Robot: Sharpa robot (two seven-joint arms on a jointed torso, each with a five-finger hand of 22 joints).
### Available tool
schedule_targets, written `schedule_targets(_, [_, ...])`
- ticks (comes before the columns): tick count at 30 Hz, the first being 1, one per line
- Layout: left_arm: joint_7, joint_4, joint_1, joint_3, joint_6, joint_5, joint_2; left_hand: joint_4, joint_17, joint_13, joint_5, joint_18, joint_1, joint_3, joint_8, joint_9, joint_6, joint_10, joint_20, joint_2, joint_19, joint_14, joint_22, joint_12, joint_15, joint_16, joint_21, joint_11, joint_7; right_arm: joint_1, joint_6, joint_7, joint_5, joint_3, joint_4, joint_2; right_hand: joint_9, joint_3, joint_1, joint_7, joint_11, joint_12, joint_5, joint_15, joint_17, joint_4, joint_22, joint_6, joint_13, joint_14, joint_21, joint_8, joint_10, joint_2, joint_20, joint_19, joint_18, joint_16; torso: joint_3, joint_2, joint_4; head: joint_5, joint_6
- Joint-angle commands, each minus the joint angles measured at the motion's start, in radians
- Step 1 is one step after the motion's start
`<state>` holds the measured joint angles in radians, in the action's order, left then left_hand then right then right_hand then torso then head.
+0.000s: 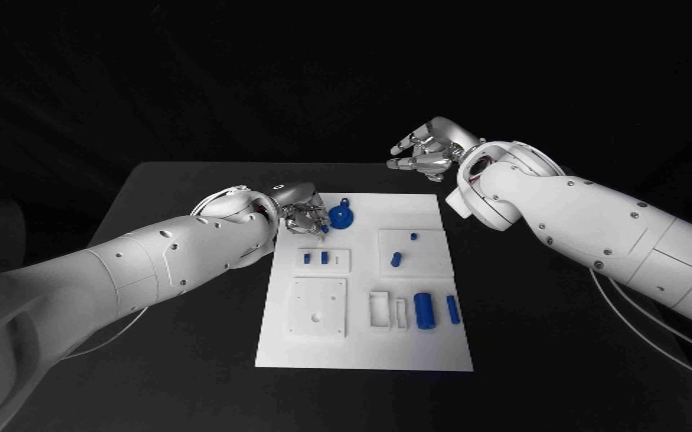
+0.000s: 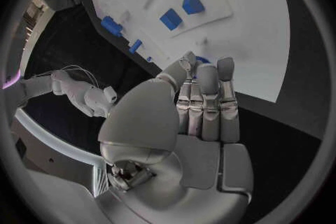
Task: Assemble the parts on the task board
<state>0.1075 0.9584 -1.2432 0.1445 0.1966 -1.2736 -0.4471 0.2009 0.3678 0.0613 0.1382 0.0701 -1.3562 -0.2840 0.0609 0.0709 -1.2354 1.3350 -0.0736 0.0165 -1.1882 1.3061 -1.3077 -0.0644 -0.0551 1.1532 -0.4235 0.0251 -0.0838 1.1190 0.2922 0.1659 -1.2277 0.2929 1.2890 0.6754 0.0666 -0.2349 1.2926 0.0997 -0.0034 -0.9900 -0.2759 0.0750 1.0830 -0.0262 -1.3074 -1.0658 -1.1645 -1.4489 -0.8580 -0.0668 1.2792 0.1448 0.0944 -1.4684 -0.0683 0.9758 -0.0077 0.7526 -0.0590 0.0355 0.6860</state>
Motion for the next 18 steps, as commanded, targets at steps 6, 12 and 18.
schedule_targets(6, [-0.008, -0.005, -0.001, 0.001, -0.029, -0.019, -0.006, -0.003, 0.001, -0.001, -0.007, 0.001, 0.004, 0.007, 0.004, 0.001, -0.005, 0.003, 0.001, 0.001, 0.007, 0.003, -0.02, 0.005, 0.002, -0.007, 0.004, -0.001, 0.0, 0.0, -0.004, -0.007, -0.002, 0.0, 0.002, 0.002, -0.001, -0.004, -0.005, 0.002, -0.002, -0.002, -0.003, -0.001, 0.001, 0.0, -0.11, -0.001, 0.0, -0.005, -0.001, 0.004, 0.0, -0.001, -0.002, -0.033, -0.014, -0.001, 0.0001, 0.0, 0.0006, -0.002, 0.0])
schedule_targets(12, [-0.01, -0.005, 0.0, 0.001, -0.043, -0.02, -0.01, -0.002, 0.001, -0.001, -0.008, 0.001, 0.002, 0.008, 0.004, 0.001, -0.006, 0.003, 0.001, 0.001, 0.006, 0.004, -0.02, 0.005, 0.001, -0.007, 0.005, -0.001, 0.0, 0.0, -0.004, -0.007, -0.002, 0.0, 0.002, 0.002, -0.001, -0.004, -0.005, 0.002, -0.002, -0.002, -0.003, -0.001, 0.001, 0.0, -0.11, -0.001, 0.0, -0.005, -0.001, 0.004, 0.0, -0.001, -0.002, -0.033, -0.014, -0.001, 0.0, 0.001, 0.0005, -0.002, 0.001])
schedule_targets(18, [-0.011, -0.006, 0.0, 0.003, -0.054, -0.021, -0.011, -0.002, 0.001, -0.001, -0.008, 0.001, 0.002, 0.008, 0.004, 0.001, -0.005, 0.003, 0.001, 0.001, 0.007, 0.004, -0.02, 0.005, 0.002, -0.008, 0.006, -0.001, 0.0, 0.0, -0.004, -0.007, -0.002, 0.0, 0.002, 0.002, -0.001, -0.004, -0.004, 0.002, -0.002, -0.002, -0.002, -0.001, 0.001, 0.001, -0.11, -0.002, 0.0, -0.005, 0.001, 0.004, 0.0, -0.002, -0.002, -0.033, -0.014, -0.001, -0.0003, 0.001, 0.0001, -0.001, 0.002])
